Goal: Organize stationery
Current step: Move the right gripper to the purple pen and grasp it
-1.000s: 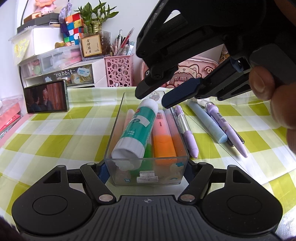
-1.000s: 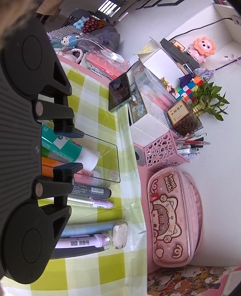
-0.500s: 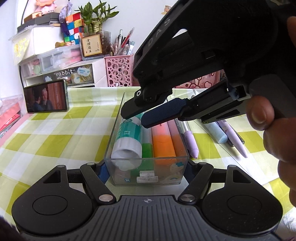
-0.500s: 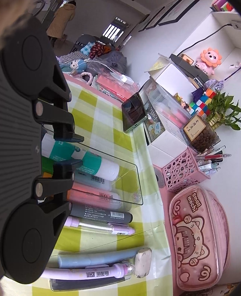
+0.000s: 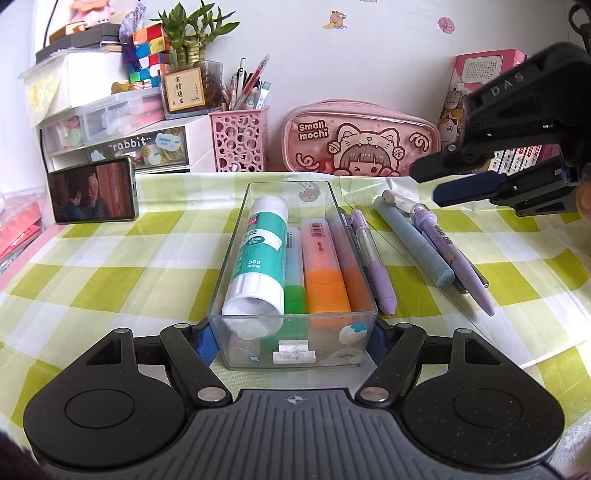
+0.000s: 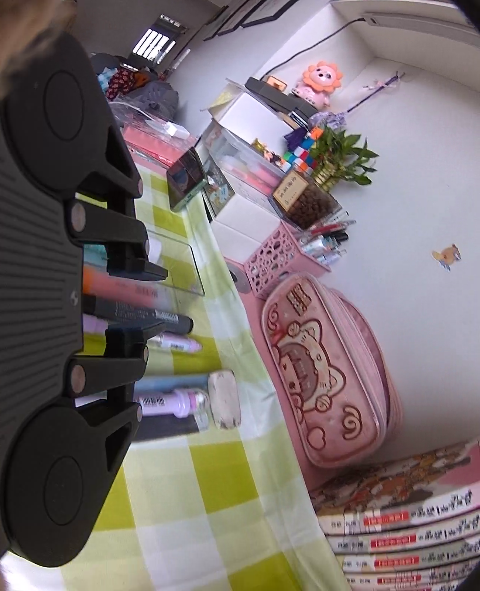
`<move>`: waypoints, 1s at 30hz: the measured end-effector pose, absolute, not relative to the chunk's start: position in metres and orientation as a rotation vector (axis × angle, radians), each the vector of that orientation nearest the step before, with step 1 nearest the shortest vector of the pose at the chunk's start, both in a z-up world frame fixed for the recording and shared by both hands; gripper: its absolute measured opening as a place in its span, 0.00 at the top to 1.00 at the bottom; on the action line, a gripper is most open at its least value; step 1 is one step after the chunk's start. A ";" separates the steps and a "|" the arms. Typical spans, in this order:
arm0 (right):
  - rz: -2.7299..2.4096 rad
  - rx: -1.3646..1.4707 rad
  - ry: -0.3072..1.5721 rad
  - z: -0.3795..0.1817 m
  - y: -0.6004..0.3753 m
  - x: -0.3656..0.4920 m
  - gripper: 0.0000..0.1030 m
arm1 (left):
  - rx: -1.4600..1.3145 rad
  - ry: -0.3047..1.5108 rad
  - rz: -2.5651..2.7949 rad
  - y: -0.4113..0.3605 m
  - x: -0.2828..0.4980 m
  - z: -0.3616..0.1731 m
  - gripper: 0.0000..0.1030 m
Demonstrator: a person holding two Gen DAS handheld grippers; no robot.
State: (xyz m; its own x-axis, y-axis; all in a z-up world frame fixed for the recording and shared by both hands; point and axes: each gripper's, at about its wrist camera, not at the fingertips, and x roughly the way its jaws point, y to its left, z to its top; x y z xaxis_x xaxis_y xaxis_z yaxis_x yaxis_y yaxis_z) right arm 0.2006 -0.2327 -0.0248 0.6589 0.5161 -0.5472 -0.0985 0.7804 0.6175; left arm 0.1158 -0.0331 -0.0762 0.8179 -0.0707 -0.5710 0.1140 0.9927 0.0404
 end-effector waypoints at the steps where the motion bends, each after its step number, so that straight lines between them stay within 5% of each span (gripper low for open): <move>1: 0.342 0.580 0.782 -0.027 -0.239 0.201 0.66 | 0.073 0.605 -0.098 -0.033 0.116 -0.076 0.30; 30: 0.356 0.262 0.889 -0.037 -0.234 0.207 0.66 | 0.069 0.605 -0.097 -0.031 0.116 -0.076 0.30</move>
State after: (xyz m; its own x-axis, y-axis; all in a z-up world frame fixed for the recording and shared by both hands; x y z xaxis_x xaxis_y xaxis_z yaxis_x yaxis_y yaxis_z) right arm 0.2071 -0.2343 -0.0370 0.5784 0.4073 -0.7068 -0.1926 0.9101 0.3669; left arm 0.1156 -0.0315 -0.0759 0.8180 -0.0705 -0.5709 0.1109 0.9932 0.0362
